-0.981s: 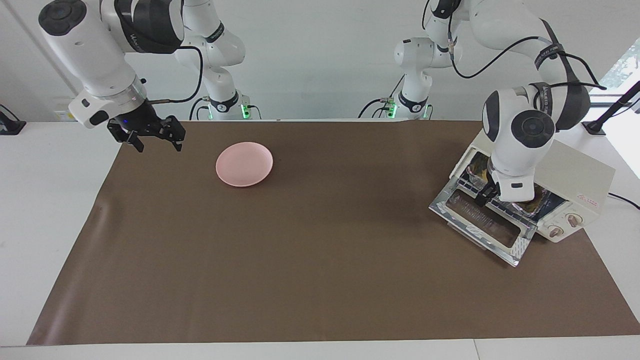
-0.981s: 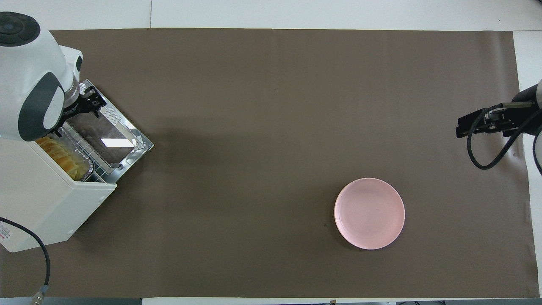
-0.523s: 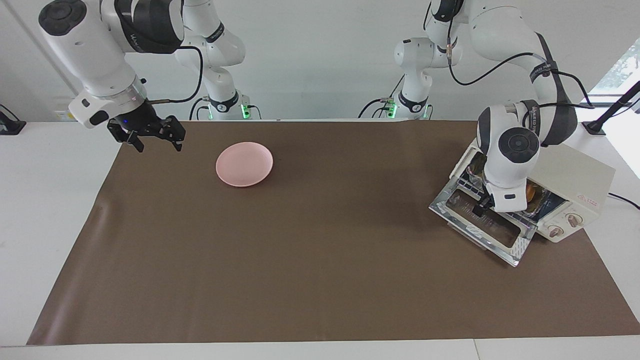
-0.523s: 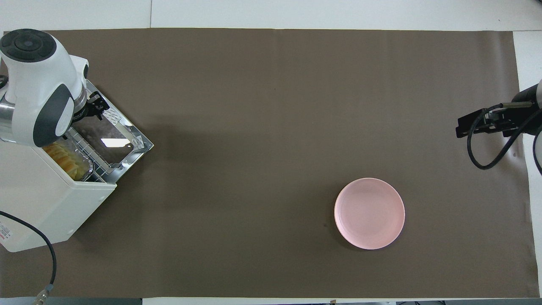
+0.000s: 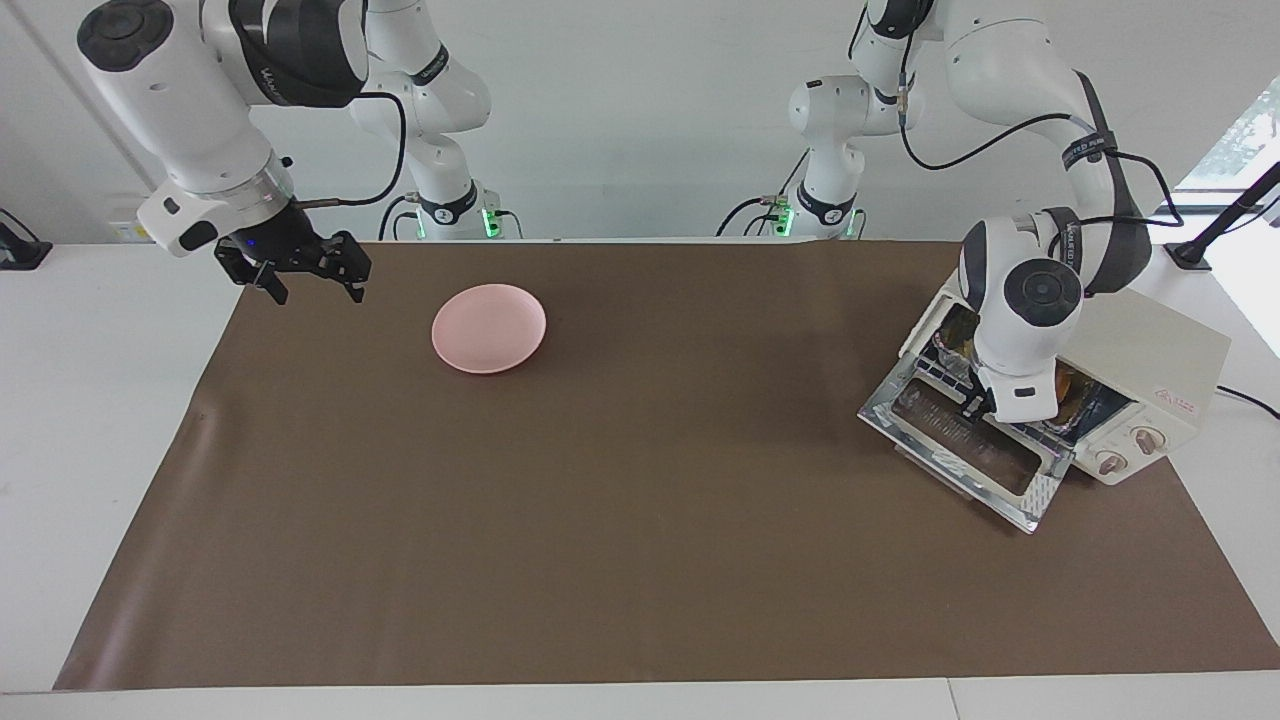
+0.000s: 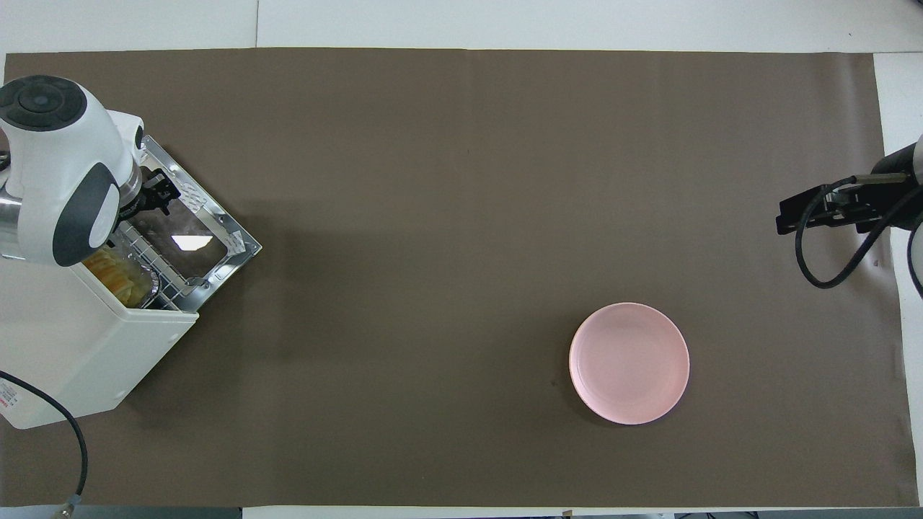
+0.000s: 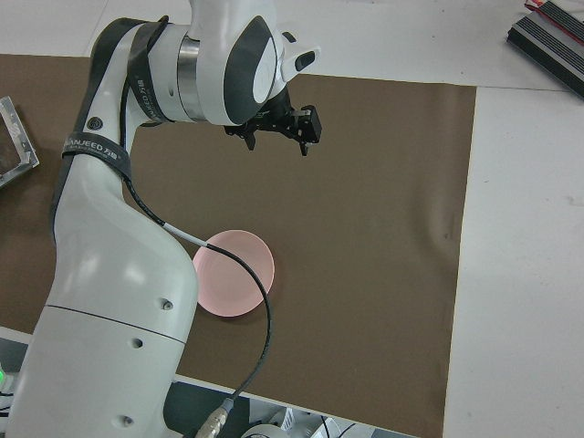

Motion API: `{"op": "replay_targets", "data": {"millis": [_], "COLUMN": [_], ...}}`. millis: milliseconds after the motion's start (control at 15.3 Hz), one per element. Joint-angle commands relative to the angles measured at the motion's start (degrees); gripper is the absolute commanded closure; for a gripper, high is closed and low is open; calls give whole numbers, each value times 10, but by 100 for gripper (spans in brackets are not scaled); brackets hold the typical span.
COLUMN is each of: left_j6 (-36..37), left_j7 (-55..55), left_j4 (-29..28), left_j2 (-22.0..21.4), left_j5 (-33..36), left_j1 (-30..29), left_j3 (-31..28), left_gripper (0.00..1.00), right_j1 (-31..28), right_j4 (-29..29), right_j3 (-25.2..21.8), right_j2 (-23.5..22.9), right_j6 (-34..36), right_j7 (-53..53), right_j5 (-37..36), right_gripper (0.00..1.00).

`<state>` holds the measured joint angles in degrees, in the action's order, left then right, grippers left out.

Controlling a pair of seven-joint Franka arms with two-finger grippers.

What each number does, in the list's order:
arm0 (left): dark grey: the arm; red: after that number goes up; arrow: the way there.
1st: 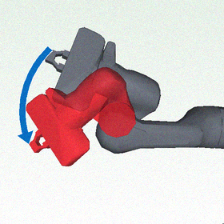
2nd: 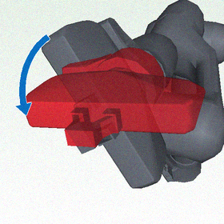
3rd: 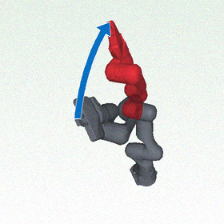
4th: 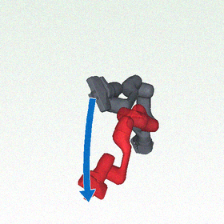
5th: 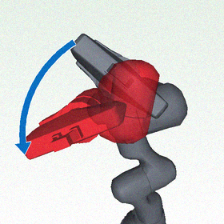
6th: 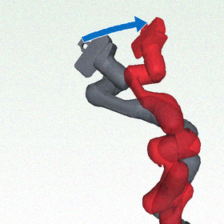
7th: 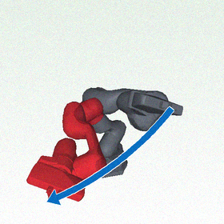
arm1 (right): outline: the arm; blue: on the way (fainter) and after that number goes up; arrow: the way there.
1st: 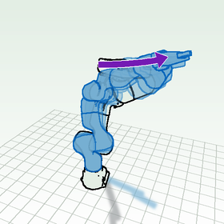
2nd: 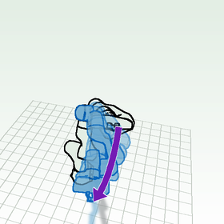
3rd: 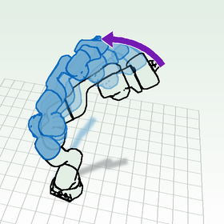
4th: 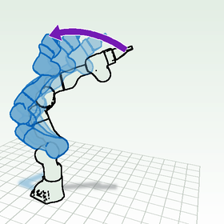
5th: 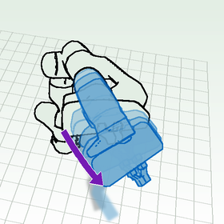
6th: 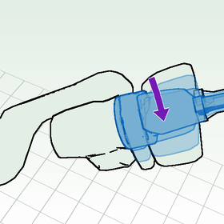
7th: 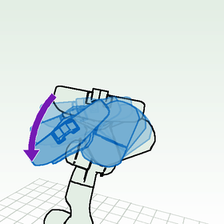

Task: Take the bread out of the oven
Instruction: 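Pull the foil tray out of the oven with the left gripper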

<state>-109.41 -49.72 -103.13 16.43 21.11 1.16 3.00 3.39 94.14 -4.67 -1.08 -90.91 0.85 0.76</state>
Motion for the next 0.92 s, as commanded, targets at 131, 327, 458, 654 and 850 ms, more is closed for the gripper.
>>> {"op": "replay_targets", "data": {"millis": [131,327,458,654,850], "left_j6": [-19,-22,-25,-16,-15], "left_j7": [-4,31,42,52,75], "left_j4": [-64,-71,-42,28,78], "left_j2": [-39,-42,-33,-4,17], "left_j5": [13,14,14,10,6], "left_j1": [-2,-12,-5,27,82], "left_j3": [0,1,1,6,7], "left_gripper": [94,100,100,100,100], "right_j1": [-6,-6,-6,-6,-6], "right_j4": [8,8,8,8,8], "right_j3": [5,5,5,5,5], "right_j2": [10,10,10,10,10], "right_j6": [5,5,5,5,5], "right_j7": [13,13,13,13,13], "right_j5": [-8,-8,-8,-8,-8], "right_gripper": [0,0,0,0,0]}}
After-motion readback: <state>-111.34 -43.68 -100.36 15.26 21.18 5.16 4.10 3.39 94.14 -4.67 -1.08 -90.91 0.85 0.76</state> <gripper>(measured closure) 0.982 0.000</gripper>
